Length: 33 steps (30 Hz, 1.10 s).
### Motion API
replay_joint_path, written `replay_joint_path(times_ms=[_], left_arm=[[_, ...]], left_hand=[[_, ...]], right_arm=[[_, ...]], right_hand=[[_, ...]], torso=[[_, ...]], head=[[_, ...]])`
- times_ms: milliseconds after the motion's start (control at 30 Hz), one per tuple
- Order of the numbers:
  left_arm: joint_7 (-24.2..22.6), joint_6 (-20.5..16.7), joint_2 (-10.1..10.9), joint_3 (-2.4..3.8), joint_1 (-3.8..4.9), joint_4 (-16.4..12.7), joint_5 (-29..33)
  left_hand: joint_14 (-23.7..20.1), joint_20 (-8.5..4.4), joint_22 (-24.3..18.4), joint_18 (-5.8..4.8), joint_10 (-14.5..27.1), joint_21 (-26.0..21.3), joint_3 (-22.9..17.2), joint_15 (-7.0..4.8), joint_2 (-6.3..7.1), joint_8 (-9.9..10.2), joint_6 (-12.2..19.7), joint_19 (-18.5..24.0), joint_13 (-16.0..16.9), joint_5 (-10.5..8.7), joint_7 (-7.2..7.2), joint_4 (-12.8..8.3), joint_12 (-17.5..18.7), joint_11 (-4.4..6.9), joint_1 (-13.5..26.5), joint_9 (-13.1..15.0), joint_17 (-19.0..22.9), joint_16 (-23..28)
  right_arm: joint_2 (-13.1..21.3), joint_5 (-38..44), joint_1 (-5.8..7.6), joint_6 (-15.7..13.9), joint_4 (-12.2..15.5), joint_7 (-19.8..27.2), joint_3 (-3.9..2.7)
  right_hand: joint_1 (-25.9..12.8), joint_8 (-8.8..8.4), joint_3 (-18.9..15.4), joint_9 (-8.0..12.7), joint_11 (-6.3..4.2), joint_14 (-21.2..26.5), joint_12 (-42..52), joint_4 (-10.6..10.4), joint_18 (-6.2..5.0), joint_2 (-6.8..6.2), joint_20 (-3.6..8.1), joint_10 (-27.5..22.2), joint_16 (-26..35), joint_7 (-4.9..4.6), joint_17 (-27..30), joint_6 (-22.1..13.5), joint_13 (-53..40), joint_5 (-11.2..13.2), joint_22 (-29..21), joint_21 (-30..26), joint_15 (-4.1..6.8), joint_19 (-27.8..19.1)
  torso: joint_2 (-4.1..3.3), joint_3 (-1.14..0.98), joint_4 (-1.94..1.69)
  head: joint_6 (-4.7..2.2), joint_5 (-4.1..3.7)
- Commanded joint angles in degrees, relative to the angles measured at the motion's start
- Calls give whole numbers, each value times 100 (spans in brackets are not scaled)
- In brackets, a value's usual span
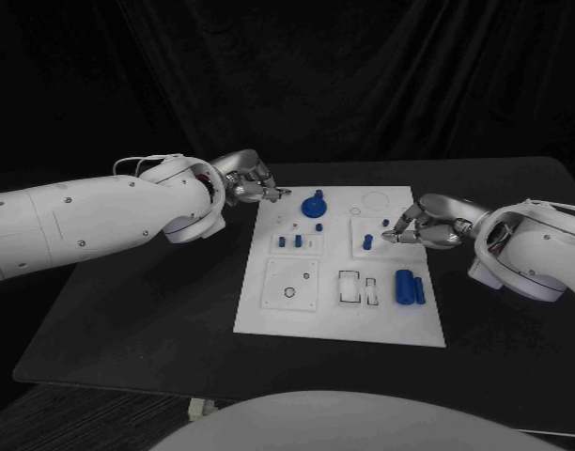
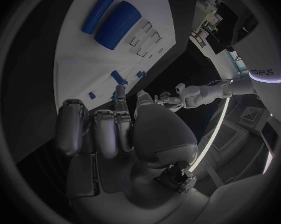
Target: Assemble the parts on the task board
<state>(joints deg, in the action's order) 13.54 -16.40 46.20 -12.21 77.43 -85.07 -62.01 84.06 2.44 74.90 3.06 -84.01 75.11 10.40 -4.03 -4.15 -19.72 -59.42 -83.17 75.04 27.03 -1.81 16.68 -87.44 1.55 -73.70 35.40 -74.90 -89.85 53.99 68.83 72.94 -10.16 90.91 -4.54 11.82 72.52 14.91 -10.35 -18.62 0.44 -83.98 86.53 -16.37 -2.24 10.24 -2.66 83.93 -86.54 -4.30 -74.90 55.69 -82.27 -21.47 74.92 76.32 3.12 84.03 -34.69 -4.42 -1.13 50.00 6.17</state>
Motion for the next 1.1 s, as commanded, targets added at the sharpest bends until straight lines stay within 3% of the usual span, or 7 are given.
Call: replay_joint_path(times_ms=[33, 167, 333, 633, 900, 1067, 1100], left_arm=[[447, 534, -65, 6, 8, 11, -341], [722, 839, -157, 6, 1, 64, -458], [1001, 1296, -305, 6, -9, 230, -515], [1256, 2046, -636, 6, -19, 705, -539], [1210, 2372, -891, 7, -30, 1039, -538], [1129, 2461, -1018, 8, -36, 1187, -411], [1114, 2463, -1042, 8, -39, 1212, -393]], left_hand=[[594, -45, 1089, 15, -439, 26, -39, -53, 50, 94, -45, -10, 1327, 43, -6, -31, -32, 40, -158, -25, -1510, -15], [594, -55, 1095, 8, -458, 55, -73, -58, 97, 295, -118, -36, 1343, -89, -24, -15, -53, 34, -286, -135, -1510, -15], [594, -64, 1111, -5, -506, 113, -152, -68, 77, 523, -356, -78, 1391, -530, -10, -5, -117, 44, -228, -309, -1510, -15], [594, -74, 1125, -14, -556, 156, -163, -81, 118, 628, -564, -102, 1447, -578, 21, -12, -191, 67, -94, -395, -1510, -15], [594, -70, 1120, -11, -552, 135, -218, -67, 133, 824, -528, -90, 1443, -557, -21, -8, -185, 40, -63, -526, -1510, -15], [594, -48, 1119, -11, -551, 131, -247, -43, 139, 992, -636, -87, 1442, -938, -46, -12, -183, 16, 77, -675, -1510, -15], [594, -42, 1119, -11, -553, 130, -238, -36, 138, 1030, -675, -86, 1444, -1163, -54, -12, -186, 8, 144, -709, -1510, -15]], right_arm=[[-8, 7, -13, -35, 7, -23, -3], [-7, 7, -14, -35, 12, -22, -3], [0, 7, -14, -33, 14, -21, -3], [-7, 7, -14, -10, 11, -23, -3], [-36, 7, -15, 11, 0, -22, -3], [-56, 7, -17, 21, -10, -20, -3], [-58, 7, -17, 23, -11, -20, -3]], right_hand=[[42, -24, -25, 8, -46, -412, -21, 16, -106, 1, -11, 199, 14, -15, -769, 26, 37, -16, 1069, -13, 48, -45], [42, -24, -25, 8, -46, -412, -21, 16, -106, 1, -11, 199, 14, -15, -769, 26, 37, -16, 1069, -13, 48, -45], [42, -24, -25, 8, -46, -412, -21, 16, -106, 1, -11, 199, 14, -15, -769, 26, 37, -16, 1069, -13, 48, -45], [42, -24, -25, 8, -46, -412, -21, 16, -106, 1, -11, 199, 14, -15, -769, 26, 37, -16, 1069, -13, 48, -45], [33, -25, -36, 9, -45, -412, -20, -3, -105, 5, -11, 200, 14, -15, -768, 30, 35, -11, 1070, -11, 47, -42], [33, -25, -36, 9, -45, -412, -20, -3, -105, 5, -11, 200, 14, -15, -768, 30, 35, -11, 1070, -11, 47, -42], [33, -25, -36, 9, -45, -412, -20, -3, -105, 5, -11, 200, 14, -15, -768, 30, 35, -11, 1070, -11, 47, -42]], torso=[[1, 1, -1], [2, 2, -5], [-3, 1, -4], [-2, 11, 2], [-9, 13, -1], [-9, 9, -3], [-5, 7, -2]], head=[[0, 12], [0, 4], [0, 1], [0, 20], [0, 33], [0, 49], [0, 49]])
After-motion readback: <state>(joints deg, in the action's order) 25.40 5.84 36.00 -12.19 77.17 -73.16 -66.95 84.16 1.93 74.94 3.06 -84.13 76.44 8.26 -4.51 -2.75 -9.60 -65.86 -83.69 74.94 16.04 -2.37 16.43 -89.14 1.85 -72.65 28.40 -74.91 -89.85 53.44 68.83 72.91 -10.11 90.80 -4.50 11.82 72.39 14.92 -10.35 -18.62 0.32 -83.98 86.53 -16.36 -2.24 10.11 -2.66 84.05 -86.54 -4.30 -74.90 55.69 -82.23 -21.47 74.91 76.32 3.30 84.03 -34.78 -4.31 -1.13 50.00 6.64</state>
